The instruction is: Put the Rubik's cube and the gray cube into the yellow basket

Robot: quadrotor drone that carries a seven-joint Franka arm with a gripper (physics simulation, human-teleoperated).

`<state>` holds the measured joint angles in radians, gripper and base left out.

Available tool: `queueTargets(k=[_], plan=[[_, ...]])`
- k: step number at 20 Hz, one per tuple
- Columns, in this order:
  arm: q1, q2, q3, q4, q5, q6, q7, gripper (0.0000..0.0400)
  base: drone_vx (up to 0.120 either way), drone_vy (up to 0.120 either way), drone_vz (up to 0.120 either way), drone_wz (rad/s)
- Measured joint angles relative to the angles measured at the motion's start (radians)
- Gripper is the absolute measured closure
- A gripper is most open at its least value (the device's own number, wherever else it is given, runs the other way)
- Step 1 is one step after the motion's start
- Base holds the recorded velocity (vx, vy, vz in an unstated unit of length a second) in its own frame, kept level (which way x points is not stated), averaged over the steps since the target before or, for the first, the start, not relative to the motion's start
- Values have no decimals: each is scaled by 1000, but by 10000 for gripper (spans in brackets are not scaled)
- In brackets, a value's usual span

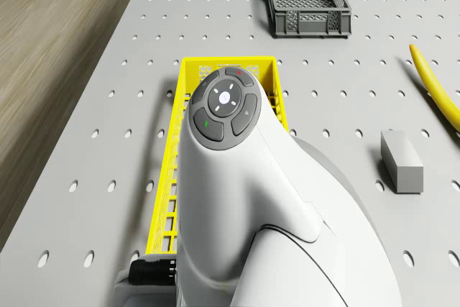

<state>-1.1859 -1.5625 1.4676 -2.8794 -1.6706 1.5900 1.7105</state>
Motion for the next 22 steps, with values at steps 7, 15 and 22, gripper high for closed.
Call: queueTargets(k=[7, 15, 22], plan=[[-1, -7, 1, 0, 3, 6, 1, 75, 120, 0, 0, 0], [-1, -13, 2, 0, 5, 12, 1, 75, 120, 0, 0, 0], [-2, -18, 2, 0, 7, 17, 1, 75, 120, 0, -6, 0]])
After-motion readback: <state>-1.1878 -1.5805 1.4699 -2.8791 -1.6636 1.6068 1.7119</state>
